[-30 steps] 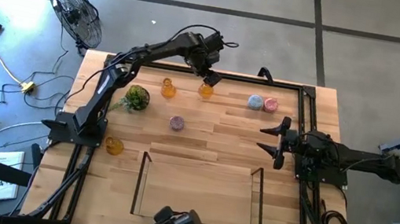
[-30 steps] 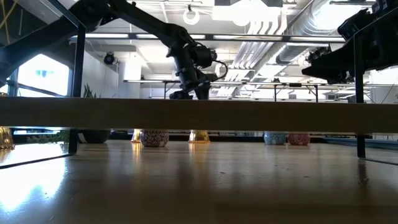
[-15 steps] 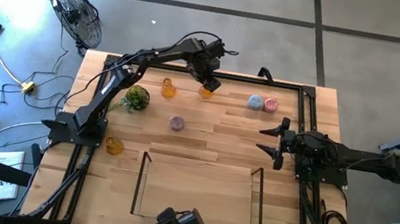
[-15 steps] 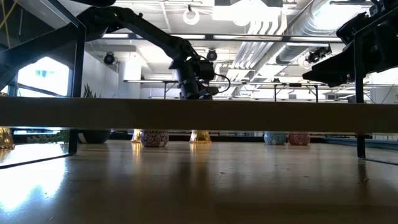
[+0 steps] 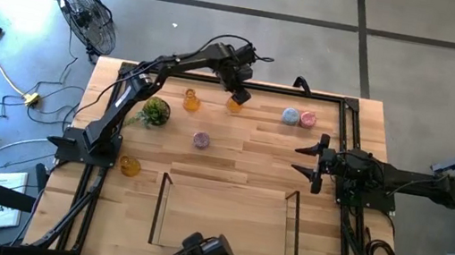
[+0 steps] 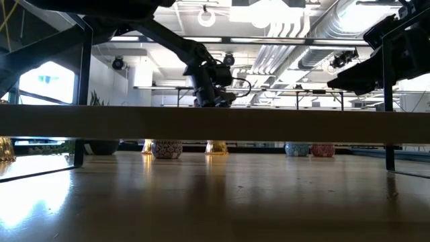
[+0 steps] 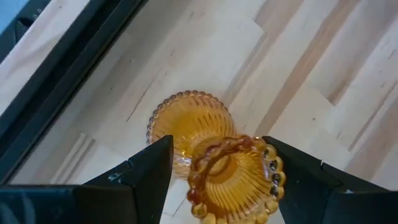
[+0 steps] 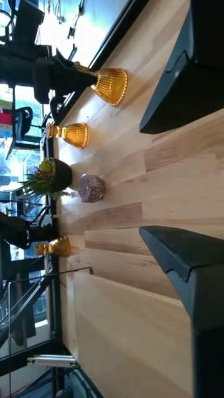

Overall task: Pick & Place candle stick holders
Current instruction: Put the top right gold glass candle holder on the shelf

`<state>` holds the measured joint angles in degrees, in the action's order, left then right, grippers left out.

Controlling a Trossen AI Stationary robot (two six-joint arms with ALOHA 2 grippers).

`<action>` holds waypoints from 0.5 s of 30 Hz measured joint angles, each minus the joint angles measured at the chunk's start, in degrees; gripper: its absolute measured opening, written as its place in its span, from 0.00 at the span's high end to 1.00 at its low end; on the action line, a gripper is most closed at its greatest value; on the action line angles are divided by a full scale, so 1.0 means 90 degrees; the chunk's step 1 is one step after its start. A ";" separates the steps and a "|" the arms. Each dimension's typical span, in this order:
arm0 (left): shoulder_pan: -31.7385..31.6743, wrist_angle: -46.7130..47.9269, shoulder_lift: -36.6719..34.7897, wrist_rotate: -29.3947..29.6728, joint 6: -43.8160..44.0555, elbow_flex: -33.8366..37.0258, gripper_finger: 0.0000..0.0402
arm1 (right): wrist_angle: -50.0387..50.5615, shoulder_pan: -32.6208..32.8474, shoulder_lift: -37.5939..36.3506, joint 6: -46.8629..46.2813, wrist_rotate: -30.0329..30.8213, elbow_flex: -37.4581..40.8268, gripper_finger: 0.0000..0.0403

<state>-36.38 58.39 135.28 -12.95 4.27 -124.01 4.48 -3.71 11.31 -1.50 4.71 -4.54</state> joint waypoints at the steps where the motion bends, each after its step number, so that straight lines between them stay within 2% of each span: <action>1: -0.0002 0.0002 0.0000 -0.0030 0.0000 0.0000 0.41 | 0.0009 0.0001 0.0000 0.0000 -0.0002 0.0000 0.38; 4: -0.0012 0.0002 0.0000 -0.0150 -0.0149 0.0000 0.46 | 0.0078 0.0000 0.0000 -0.0003 -0.0001 0.0000 0.38; 8: -0.0006 0.0012 -0.0024 -0.0470 -0.0322 -0.0002 0.61 | 0.0094 0.0001 0.0000 -0.0002 0.0000 0.0000 0.38; 15: 0.0000 0.0092 -0.0024 -0.0866 -0.0502 0.0000 0.61 | 0.0096 -0.0002 0.0000 -0.0002 -0.0018 0.0000 0.38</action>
<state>-36.38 59.22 135.06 -20.74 -0.25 -124.01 5.34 -3.73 11.31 -1.52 4.55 -4.54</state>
